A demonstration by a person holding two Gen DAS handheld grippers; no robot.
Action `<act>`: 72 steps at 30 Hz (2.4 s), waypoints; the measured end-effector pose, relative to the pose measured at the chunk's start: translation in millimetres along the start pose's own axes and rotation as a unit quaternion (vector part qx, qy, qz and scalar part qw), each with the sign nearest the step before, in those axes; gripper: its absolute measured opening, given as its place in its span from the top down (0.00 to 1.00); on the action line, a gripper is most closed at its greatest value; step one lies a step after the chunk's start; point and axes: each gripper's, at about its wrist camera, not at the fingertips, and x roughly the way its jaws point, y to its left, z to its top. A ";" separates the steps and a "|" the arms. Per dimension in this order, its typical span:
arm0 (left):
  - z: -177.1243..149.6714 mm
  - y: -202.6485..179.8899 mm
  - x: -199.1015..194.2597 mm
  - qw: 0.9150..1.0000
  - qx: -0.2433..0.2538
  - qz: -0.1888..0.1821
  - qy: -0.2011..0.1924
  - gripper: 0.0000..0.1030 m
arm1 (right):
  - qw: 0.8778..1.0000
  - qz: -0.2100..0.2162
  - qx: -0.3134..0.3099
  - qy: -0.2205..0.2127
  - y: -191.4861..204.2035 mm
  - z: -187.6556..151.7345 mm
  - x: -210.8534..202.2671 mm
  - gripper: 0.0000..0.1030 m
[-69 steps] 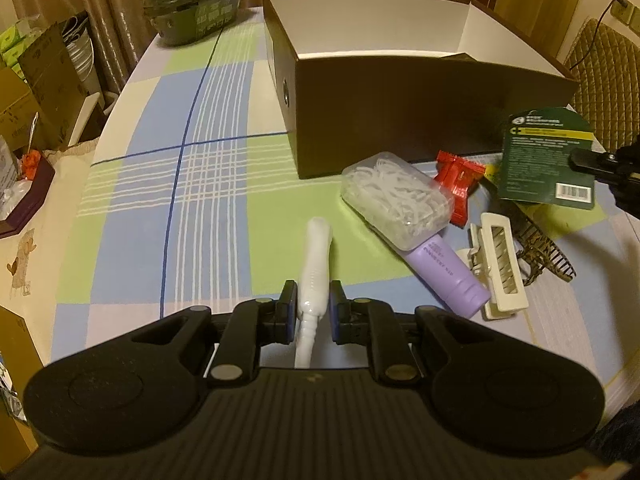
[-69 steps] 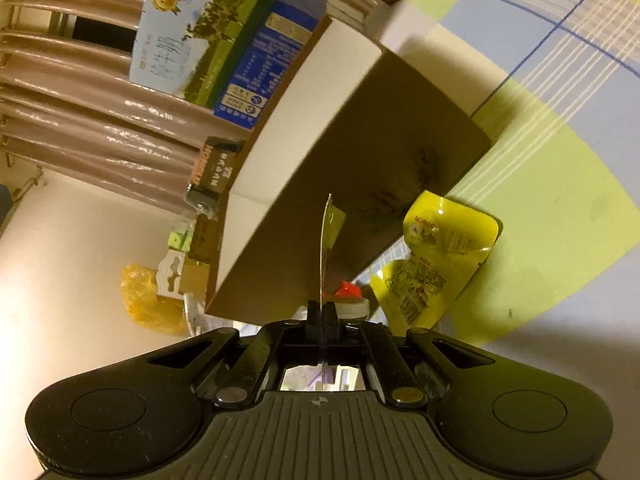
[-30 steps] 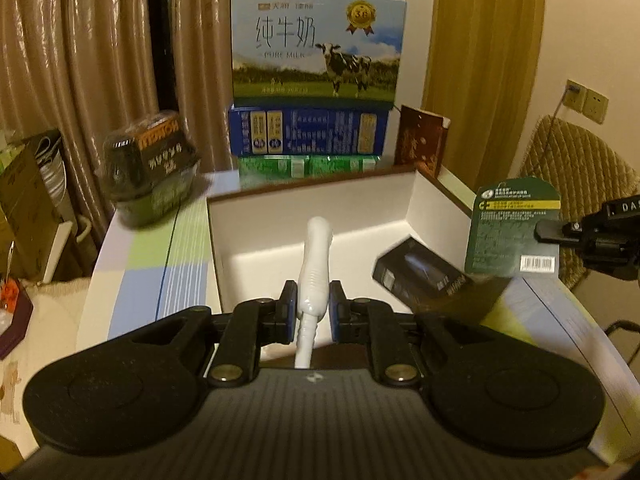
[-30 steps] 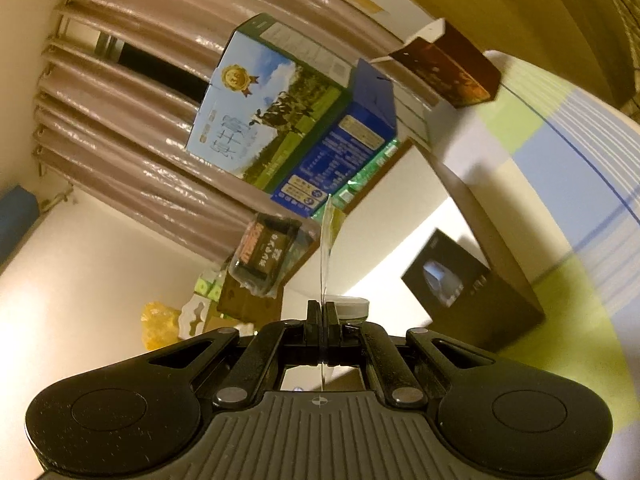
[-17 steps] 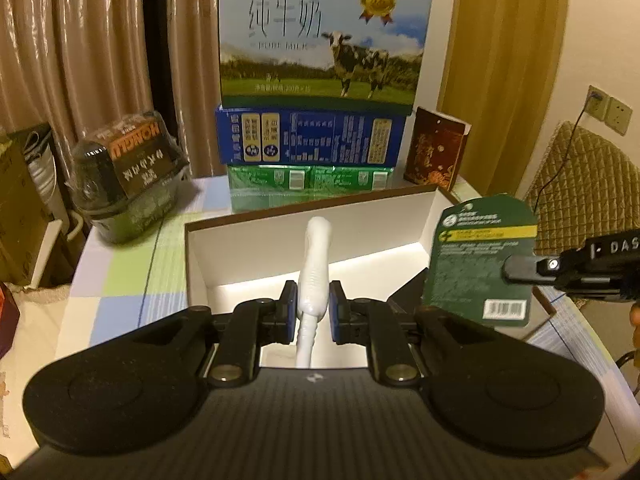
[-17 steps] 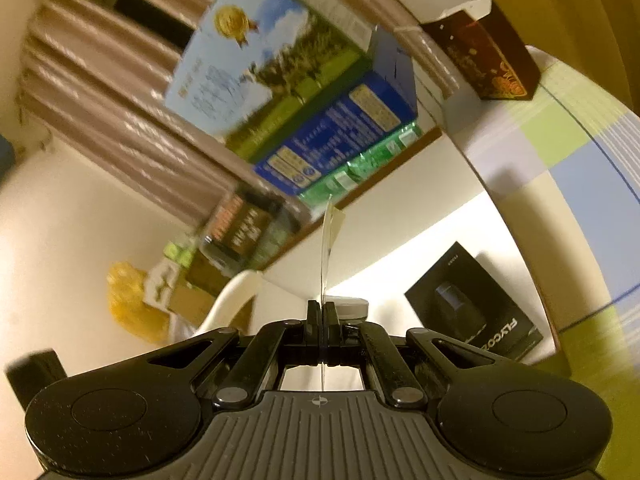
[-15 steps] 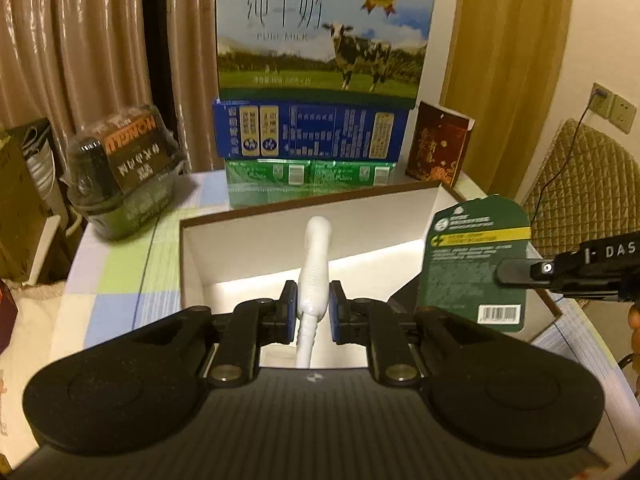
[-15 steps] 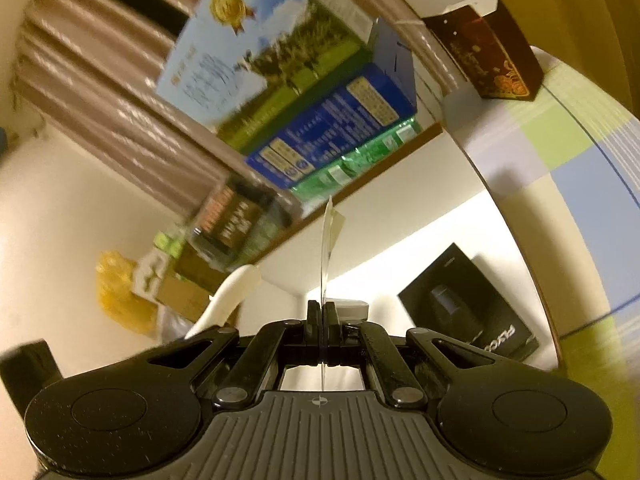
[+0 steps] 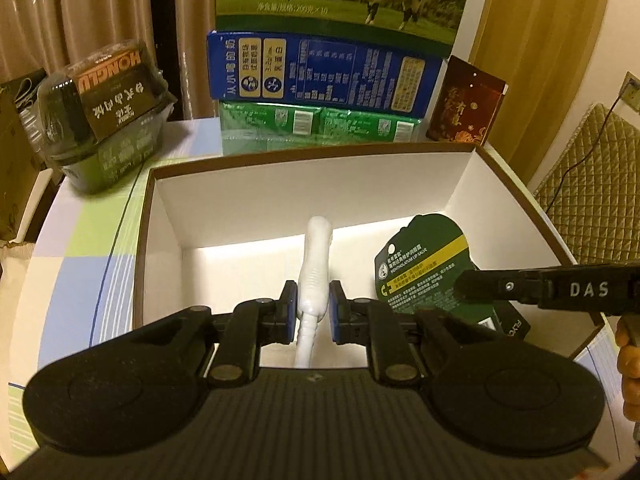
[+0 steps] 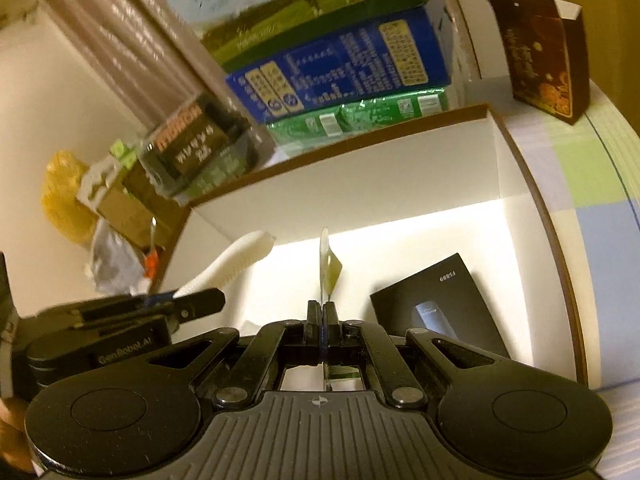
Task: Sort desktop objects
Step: 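Lower the white dryer into the brown box with the left tool while the right tool drops the green card, then open both tools and withdraw them from the brown box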
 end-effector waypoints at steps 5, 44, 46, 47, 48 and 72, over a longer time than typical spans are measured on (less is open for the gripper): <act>1.4 -1.0 9.2 1.000 -0.011 -0.002 0.009 0.88 | 1.000 -0.015 -0.018 0.010 2.8 1.9 8.7 1.00; -4.1 6.1 4.8 0.999 -0.024 -0.001 0.027 0.38 | 0.984 -0.118 -0.130 0.019 10.6 -10.7 -14.4 0.02; -3.9 9.3 -1.6 0.999 -0.027 0.001 0.023 0.34 | 0.984 -0.120 -0.129 0.018 10.2 -11.2 -17.4 0.02; -4.2 10.7 -4.9 0.999 -0.029 0.004 0.021 0.32 | 0.984 -0.120 -0.129 0.017 10.1 -11.4 -19.0 0.02; -4.4 11.3 -7.6 0.999 -0.029 0.007 0.019 0.31 | 0.984 -0.120 -0.128 0.016 10.1 -11.7 -20.9 0.02; -39.8 7.6 -100.8 0.999 -0.020 0.034 -0.023 0.25 | 0.984 -0.115 -0.130 -0.033 21.5 -43.5 -100.9 0.02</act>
